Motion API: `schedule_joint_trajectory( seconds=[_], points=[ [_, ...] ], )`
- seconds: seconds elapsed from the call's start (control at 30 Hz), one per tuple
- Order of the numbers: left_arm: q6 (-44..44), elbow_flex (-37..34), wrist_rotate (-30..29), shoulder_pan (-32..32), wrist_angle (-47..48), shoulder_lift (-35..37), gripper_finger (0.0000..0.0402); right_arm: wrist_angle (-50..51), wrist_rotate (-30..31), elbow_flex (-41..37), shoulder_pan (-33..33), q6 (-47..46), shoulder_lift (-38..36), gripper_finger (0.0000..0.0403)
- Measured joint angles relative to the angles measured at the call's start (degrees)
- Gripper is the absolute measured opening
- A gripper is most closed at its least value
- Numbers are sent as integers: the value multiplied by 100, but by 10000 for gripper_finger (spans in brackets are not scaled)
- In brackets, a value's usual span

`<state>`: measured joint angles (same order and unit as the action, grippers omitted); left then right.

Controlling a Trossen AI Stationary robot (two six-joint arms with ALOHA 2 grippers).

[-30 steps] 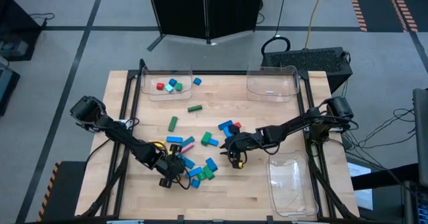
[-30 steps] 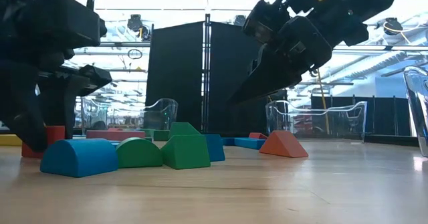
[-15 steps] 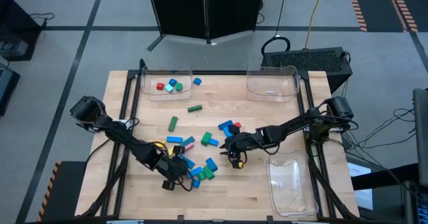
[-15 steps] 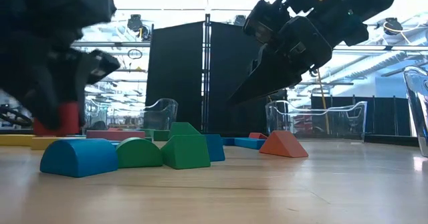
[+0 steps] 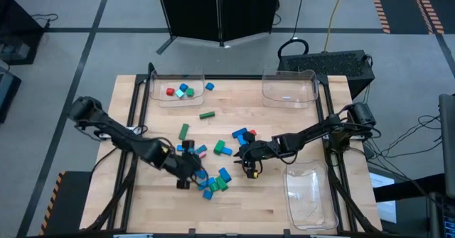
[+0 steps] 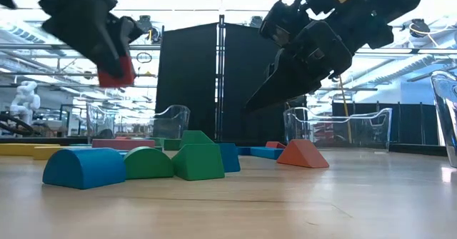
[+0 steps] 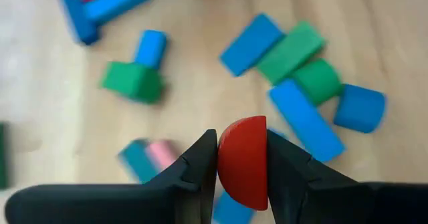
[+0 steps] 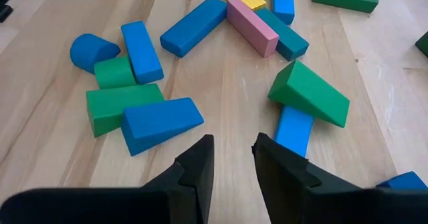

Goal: Sort blocks by size
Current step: Put the red half-circle block into the top left transparent bin

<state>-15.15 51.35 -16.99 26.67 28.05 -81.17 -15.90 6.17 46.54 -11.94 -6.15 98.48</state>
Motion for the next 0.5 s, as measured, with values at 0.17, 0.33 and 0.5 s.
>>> schedule_joint_trajectory(
  seconds=[0.17, 0.33, 0.5],
  points=[
    [480, 0, -121, -474, 85, 573, 101, 2, 4, 0, 0, 0, 0, 100],
    [1016, 0, -166, -1085, 100, 1072, 101, 9, 7, 0, 0, 0, 0, 100],
    [1120, 0, -532, -1805, 102, 1382, 101, -4, 8, -1, 0, 73, 0, 100]
  ],
)
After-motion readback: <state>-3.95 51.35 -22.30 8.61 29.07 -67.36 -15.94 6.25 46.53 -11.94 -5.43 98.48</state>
